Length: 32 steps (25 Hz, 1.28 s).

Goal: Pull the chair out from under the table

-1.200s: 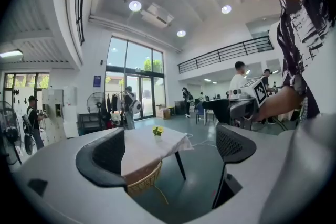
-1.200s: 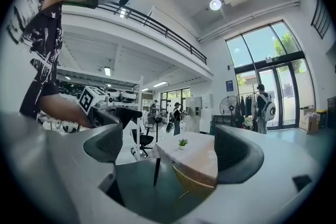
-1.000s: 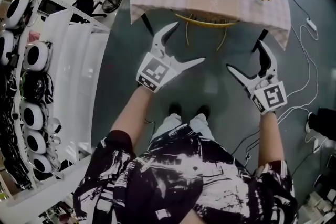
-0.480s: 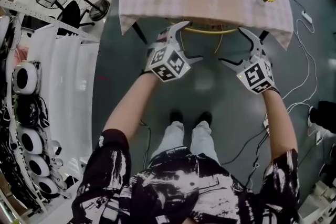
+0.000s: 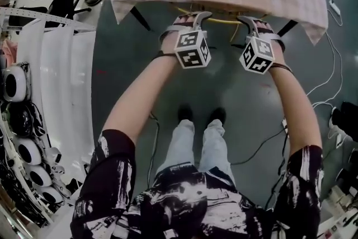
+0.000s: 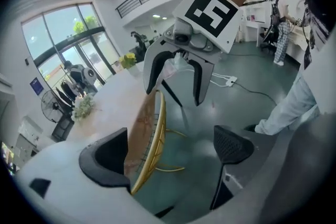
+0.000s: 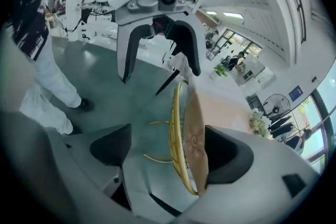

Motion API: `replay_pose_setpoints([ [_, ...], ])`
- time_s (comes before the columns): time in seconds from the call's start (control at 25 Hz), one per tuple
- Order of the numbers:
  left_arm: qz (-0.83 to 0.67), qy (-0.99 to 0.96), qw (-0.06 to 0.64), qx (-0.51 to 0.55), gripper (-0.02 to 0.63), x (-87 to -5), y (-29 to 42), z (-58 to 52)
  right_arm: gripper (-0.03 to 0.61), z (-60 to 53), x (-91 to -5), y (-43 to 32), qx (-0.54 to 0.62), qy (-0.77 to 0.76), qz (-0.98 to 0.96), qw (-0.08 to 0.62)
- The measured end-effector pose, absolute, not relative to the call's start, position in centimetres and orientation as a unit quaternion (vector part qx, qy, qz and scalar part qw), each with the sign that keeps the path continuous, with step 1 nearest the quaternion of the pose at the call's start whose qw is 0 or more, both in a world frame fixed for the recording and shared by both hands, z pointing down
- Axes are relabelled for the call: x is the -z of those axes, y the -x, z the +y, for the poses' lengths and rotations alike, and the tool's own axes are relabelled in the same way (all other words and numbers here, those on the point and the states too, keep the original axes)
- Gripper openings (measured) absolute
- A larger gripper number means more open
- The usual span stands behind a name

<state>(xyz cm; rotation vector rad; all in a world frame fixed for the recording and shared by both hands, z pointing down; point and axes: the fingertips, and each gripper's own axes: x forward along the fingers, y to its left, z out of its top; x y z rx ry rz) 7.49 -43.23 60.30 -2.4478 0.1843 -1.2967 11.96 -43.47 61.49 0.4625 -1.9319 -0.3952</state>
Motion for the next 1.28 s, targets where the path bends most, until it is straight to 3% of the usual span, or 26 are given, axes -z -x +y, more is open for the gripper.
replay_pose_setpoints([
  [0.24,0.065,0.835,0.196,0.509,0.464,-66.3,-6.6,-47.8,0.305,-46.9,-67.7,-14.1,0.186,-0.168,-0.766,0.592],
  [0.56,0.028,0.771,0.243,0.588,0.412,-72.9,-2.6,-53.1,0.305,-49.5,-73.3,-20.3,0.189,-0.132,-0.729,0.645],
  [0.68,0.026,0.763,0.255,0.594,0.335,-74.5,-1.8,-54.1,0.294,-50.1,-74.8,-21.7,0.207,-0.115,-0.722,0.651],
  [0.8,0.032,0.758,0.272,0.591,0.248,-75.2,-1.6,-55.2,0.233,-50.8,-75.8,-22.0,0.234,-0.103,-0.715,0.650],
  [1.0,0.035,0.752,0.293,0.589,0.192,-76.0,-1.9,-56.4,0.147,-51.5,-77.3,-21.2,0.262,-0.089,-0.712,0.645],
  [1.16,0.028,0.729,0.320,0.604,0.100,-76.7,-1.9,-57.2,0.055,-52.0,-77.2,-20.8,0.282,-0.087,-0.716,0.633],
  [1.28,0.014,0.716,0.325,0.618,0.069,-77.3,-1.9,-57.3,0.055,-52.0,-77.2,-20.7,0.288,-0.071,-0.719,0.628],
])
